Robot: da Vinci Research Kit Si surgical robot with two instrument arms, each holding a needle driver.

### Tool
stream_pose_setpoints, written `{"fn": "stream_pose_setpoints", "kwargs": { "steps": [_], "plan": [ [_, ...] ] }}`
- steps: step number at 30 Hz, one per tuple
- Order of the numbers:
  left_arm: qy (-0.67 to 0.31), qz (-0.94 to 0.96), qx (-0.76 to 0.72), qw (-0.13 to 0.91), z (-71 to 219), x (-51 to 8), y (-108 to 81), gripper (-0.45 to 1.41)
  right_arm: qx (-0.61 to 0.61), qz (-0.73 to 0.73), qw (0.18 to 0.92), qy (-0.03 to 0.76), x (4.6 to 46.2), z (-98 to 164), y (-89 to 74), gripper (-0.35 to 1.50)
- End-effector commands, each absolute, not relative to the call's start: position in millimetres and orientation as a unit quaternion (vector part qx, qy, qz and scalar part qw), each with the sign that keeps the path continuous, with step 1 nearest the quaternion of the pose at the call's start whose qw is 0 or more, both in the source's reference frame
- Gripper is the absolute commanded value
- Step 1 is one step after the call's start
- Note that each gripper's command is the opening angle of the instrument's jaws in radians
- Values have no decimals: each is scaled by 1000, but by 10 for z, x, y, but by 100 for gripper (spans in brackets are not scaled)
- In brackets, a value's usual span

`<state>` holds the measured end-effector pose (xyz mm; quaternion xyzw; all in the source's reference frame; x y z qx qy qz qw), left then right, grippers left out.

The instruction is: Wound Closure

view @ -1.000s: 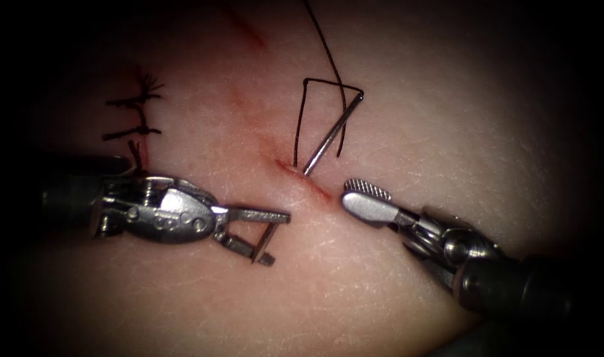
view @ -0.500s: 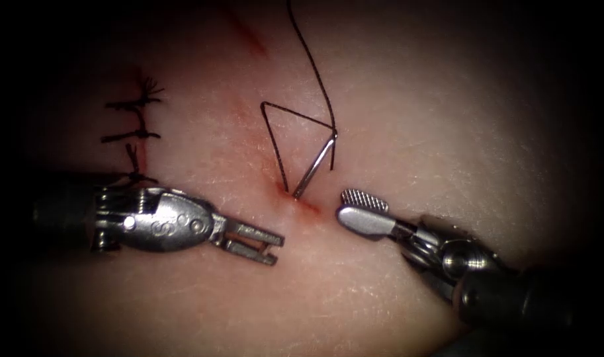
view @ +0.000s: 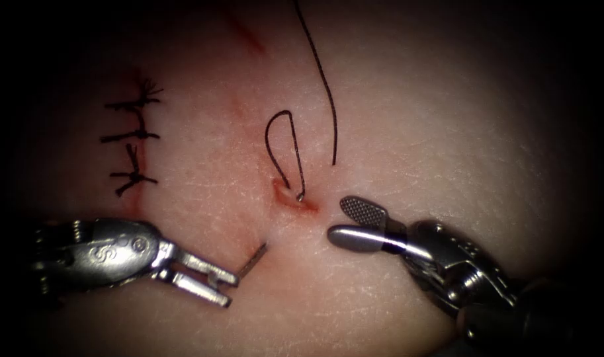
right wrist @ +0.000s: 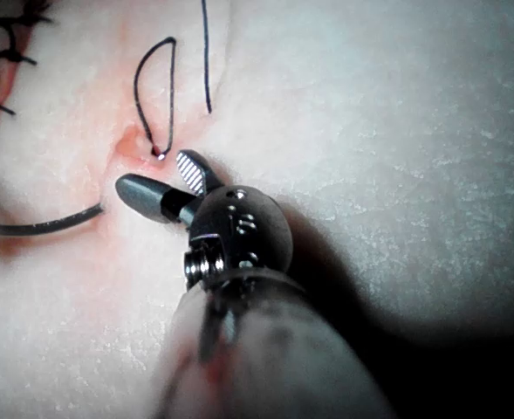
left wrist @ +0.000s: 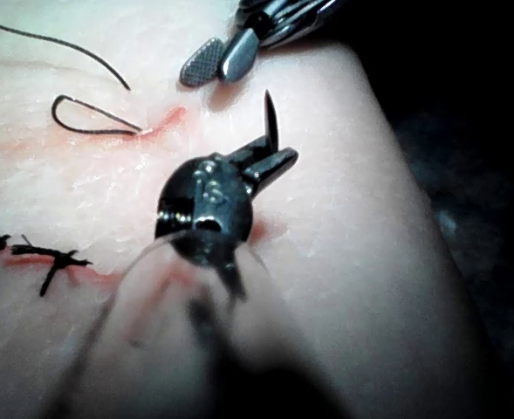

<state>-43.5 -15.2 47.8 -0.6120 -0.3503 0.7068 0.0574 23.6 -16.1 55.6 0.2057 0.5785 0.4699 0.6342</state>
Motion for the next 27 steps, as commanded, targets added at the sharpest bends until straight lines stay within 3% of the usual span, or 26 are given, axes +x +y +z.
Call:
{"fn": "stream_pose_setpoints", "kwargs": {
  "steps": [1,3,5,8,9,15,20,27],
  "plan": [
    [-358,699,-615,64,479,-442,-151,-45,203,457,640,583,243,561,-164,4],
    [-376,687,-617,78,472,-439,-152,-45,192,440,649,590,244,560,-166,-11],
    [-385,679,-618,93,467,-437,-152,-45,178,425,659,594,248,559,-167,12],
    [-388,654,-639,119,456,-431,-149,-45,166,409,673,594,258,552,-169,81],
    [-386,649,-644,123,453,-429,-148,-45,164,406,677,591,263,549,-170,96],
    [-378,641,-652,145,429,-410,-152,-45,171,343,702,600,303,520,-179,126],
    [-354,648,-660,137,403,-395,-161,-45,160,269,720,620,339,505,-187,131],
    [-338,650,-667,133,380,-390,-162,-45,123,236,749,606,344,502,-182,126]
  ]
}}
